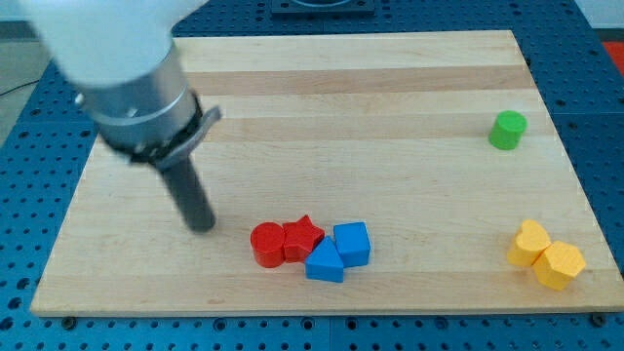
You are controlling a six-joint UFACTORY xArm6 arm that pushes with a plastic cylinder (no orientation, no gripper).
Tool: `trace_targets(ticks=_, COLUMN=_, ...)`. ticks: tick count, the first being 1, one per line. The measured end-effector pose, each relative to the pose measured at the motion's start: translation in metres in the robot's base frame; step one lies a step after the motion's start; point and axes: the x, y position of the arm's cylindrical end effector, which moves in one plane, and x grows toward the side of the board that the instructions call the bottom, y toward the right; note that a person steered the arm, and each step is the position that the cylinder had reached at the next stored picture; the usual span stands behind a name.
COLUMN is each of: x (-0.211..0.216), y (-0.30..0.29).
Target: Drag yellow blocks towards bottom center of the board
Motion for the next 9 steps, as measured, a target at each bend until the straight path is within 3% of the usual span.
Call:
trace_targets(ticks=1, x=-0.05, y=0.08)
trace_targets(ticks=2, x=-0.052, y=0.185)
trace_targets(ticks=3, x=-0.027, y=0.287)
trace_targets(ticks=5, x=0.009, y=0.424)
trace_targets(ticks=6, x=0.082, y=0.438)
trace_targets(ticks=7, x=0.105, y=0.41)
trace_targets(ticks=9, x=0.1, y=0.377)
